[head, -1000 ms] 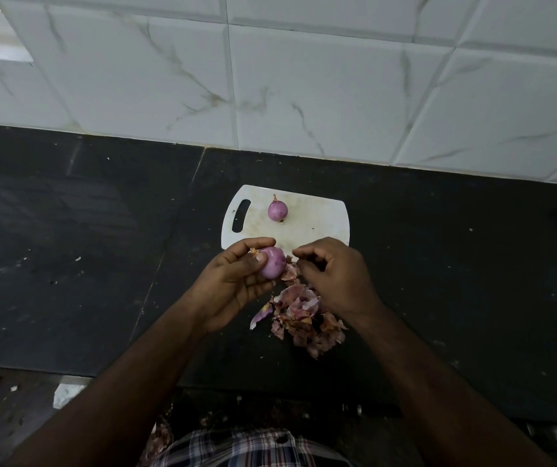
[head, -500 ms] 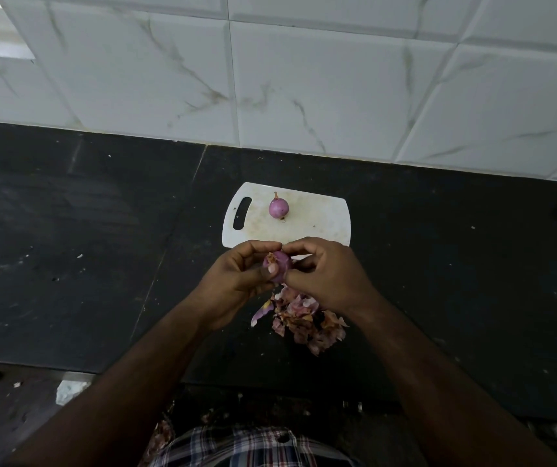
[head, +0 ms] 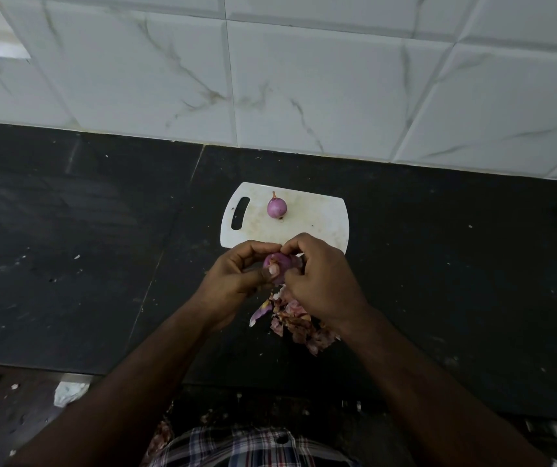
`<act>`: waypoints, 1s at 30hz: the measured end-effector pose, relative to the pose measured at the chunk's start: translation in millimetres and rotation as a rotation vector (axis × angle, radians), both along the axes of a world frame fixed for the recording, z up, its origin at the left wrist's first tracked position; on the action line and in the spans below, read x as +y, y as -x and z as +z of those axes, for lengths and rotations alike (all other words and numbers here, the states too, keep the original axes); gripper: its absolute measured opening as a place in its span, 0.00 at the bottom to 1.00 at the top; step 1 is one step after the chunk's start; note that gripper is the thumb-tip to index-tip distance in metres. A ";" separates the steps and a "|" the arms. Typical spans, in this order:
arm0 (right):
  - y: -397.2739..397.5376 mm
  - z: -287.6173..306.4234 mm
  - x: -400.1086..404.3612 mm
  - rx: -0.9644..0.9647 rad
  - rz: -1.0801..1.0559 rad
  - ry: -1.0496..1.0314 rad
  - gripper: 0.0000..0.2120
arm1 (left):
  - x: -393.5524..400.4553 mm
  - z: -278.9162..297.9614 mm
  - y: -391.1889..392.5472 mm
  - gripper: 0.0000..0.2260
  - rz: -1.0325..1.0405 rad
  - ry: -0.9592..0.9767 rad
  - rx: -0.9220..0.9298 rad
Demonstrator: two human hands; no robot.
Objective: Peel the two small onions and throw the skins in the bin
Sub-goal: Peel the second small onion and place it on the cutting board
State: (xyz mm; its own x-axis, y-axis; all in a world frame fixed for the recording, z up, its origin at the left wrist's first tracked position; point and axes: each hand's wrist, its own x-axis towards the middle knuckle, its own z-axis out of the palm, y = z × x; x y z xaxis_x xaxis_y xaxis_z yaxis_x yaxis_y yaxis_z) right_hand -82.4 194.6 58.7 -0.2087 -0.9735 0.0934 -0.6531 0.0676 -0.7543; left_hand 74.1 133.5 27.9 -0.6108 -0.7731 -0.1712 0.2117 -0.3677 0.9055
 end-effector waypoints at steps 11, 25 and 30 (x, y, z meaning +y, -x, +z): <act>6.7 -1.7 1.0 -0.178 -0.074 0.064 0.04 | -3.6 0.3 0.9 0.20 0.049 -0.104 -0.001; 7.3 -13.5 -2.3 -0.040 -0.180 0.121 0.03 | 0.3 -0.5 3.6 0.19 0.077 -0.152 0.009; 12.9 -8.1 0.0 -0.175 -0.111 -0.017 0.10 | -1.1 -1.6 2.8 0.18 0.087 -0.144 0.011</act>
State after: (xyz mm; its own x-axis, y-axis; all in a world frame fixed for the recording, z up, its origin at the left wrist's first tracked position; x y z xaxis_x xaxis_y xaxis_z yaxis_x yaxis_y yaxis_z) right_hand -95.3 194.6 50.6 -0.3264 -0.9448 0.0300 -0.4996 0.1455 -0.8539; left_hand 71.3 132.5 26.3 -0.5447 -0.7912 -0.2778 0.2583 -0.4735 0.8421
